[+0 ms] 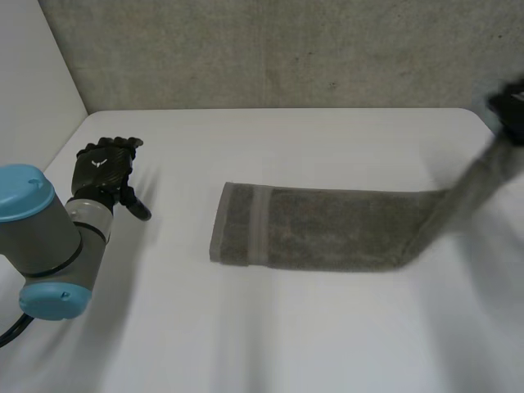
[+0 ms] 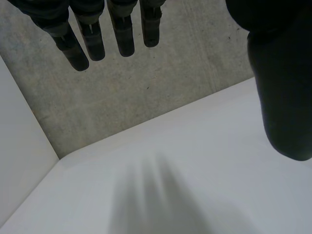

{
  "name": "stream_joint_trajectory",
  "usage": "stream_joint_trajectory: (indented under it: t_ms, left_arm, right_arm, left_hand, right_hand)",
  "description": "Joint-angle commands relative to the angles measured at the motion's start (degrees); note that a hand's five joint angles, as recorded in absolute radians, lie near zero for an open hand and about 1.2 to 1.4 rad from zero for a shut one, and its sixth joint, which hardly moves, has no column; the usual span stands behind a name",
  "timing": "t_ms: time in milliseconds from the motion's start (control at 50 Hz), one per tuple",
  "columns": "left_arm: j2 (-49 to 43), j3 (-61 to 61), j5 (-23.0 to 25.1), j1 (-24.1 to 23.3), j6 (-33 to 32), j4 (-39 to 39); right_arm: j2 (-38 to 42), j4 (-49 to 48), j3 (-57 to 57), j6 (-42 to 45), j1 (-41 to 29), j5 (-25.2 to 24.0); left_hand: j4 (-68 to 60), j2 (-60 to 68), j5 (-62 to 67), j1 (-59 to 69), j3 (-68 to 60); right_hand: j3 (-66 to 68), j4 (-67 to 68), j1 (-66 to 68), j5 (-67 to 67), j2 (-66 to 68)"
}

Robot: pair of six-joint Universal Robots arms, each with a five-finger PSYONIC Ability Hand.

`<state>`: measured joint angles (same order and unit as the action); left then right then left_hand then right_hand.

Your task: Fold the towel.

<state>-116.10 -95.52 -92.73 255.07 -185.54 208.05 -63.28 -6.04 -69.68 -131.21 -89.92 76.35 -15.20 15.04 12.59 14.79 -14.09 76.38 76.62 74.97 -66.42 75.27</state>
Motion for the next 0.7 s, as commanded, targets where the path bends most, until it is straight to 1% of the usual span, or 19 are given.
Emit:
stream_joint_trajectory:
  t_ms: [20,60,80,100,120,160,180,200,220,240,260,280,340,380,400,440,480,640,700]
  left_arm:
    - [-0.1,0.0,0.0,-0.1,0.0,0.0]
    - [-0.1,0.0,0.0,-0.1,0.0,0.0]
    - [-0.2,-0.3,0.0,-0.1,0.0,0.0]
    - [-0.2,-0.3,0.0,-0.1,0.0,0.0]
    - [-0.1,-0.4,0.1,-0.1,0.0,0.2]
    - [-0.2,-0.4,0.1,-0.3,0.0,0.2]
    - [-0.2,-0.5,0.1,-0.3,0.0,0.2]
    - [-0.2,-0.5,0.1,-0.3,0.0,0.2]
    - [-0.3,-0.5,0.1,-0.3,-0.1,0.2]
    - [-0.4,-0.5,0.1,-0.4,-0.1,0.2]
    - [-0.4,-0.5,0.1,-0.4,-0.1,0.2]
    - [-0.5,-0.5,0.2,-0.5,-0.2,0.2]
    - [-1.0,-0.5,0.3,-0.5,-0.3,0.2]
    - [-1.1,-0.5,0.3,-0.5,-0.3,0.2]
    - [-1.1,-0.5,0.4,-0.6,-0.3,0.2]
    - [-1.1,-0.4,0.4,-0.7,-0.3,0.2]
    - [-1.1,-0.4,0.4,-0.7,-0.3,0.2]
    - [-1.1,-0.6,0.3,-1.1,-0.3,0.2]
    - [-1.1,-0.8,0.3,-1.6,-0.3,0.2]
  right_arm:
    - [2.5,-2.2,6.4,-5.2,-21.5,-0.2]
    - [6.9,-4.4,6.7,-5.2,-31.2,-0.5]
    - [6.9,-4.4,6.7,-5.2,-31.3,-0.5]
    - [8.9,-4.9,6.3,-5.4,-35.0,-0.5]
    - [8.9,-4.9,6.3,-5.4,-35.1,-0.5]
    - [12.7,-5.0,5.2,-5.4,-40.3,-0.1]
    - [12.7,-5.0,5.2,-5.4,-40.3,-0.1]
    - [14.3,-5.0,4.6,-5.5,-41.2,0.3]
    - [15.3,-4.9,4.2,-5.5,-41.6,0.6]
    - [15.3,-4.9,4.2,-5.5,-41.6,0.6]
    - [15.8,-4.6,4.2,-5.5,-41.3,1.0]
    - [15.8,-4.5,4.0,-5.8,-41.3,1.4]
    - [15.6,-4.4,3.9,-6.5,-41.2,2.6]
    - [12.6,-3.8,3.0,-10.2,-40.4,7.4]
    - [12.6,-3.8,3.0,-10.2,-40.4,7.4]
    - [7.3,-2.6,-1.0,-15.1,-35.8,12.0]
    - [5.7,-2.0,-3.9,-17.0,-32.9,13.4]
    - [3.4,-1.0,-18.2,-18.9,-26.1,12.2]
    - [3.4,-1.1,-21.6,-18.1,-23.2,12.2]
  left_hand:
    - [5.0,-4.8,-12.4,-4.6,3.9]
    - [5.0,-4.8,-12.4,-4.6,3.9]
    - [5.0,-4.8,-12.4,-4.6,3.9]
    - [5.0,-4.8,-12.4,-4.6,3.9]
    - [5.0,-4.8,-12.4,-4.6,3.9]
    - [5.0,-4.8,-12.4,-4.6,3.9]
    - [5.0,-4.8,-12.4,-4.6,3.9]
    - [5.0,-4.8,-12.4,-4.6,3.9]
    - [5.0,-4.8,-12.4,-4.6,3.9]
    - [5.0,-4.8,-12.4,-4.6,3.9]
    - [5.0,-4.8,-12.4,-4.6,3.9]
    - [5.0,-4.8,-12.4,-4.6,3.9]
    - [5.0,-4.8,-12.4,-4.6,3.9]
    - [5.0,-4.8,-12.4,-4.6,3.9]
    - [5.0,-4.8,-12.4,-4.6,3.9]
    - [5.0,-4.8,-12.4,-4.6,3.9]
    - [5.0,-4.8,-12.4,-4.6,3.9]
    - [5.0,-4.8,-12.4,-4.6,3.9]
    - [5.0,-4.8,-12.4,-4.6,3.9]
  right_hand:
    - [3.6,3.4,5.0,-3.6,4.7]
    - [3.6,3.4,5.0,-3.6,4.7]
    - [3.6,3.4,5.0,-3.6,4.7]
    - [3.6,3.4,5.0,-3.6,4.7]
    - [3.6,3.4,5.0,-3.6,4.7]
    - [3.6,3.4,5.0,-3.6,4.7]
    - [3.6,3.4,5.0,-3.6,4.7]
    - [-5.8,-6.1,-4.4,5.9,-4.7]
    - [-20.7,-21.0,-19.3,20.8,-19.6]
    - [-20.9,-21.1,-19.5,20.9,-19.8]
    - [-49.4,-49.6,-48.0,49.4,-48.2]
    - [-66.4,-66.6,-65.0,66.4,-65.3]
    - [-66.4,-66.6,-65.0,66.4,-65.3]
    - [-66.4,-66.6,-65.0,66.4,-65.3]
    - [-66.4,-66.6,-65.0,66.4,-65.3]
    - [-66.4,-66.6,-65.0,66.4,-65.3]
    - [-66.4,-66.6,-65.0,66.4,-65.3]
    - [-66.4,-66.6,-65.0,66.4,-65.3]
    - [-58.8,-59.0,-57.4,58.8,-57.7]
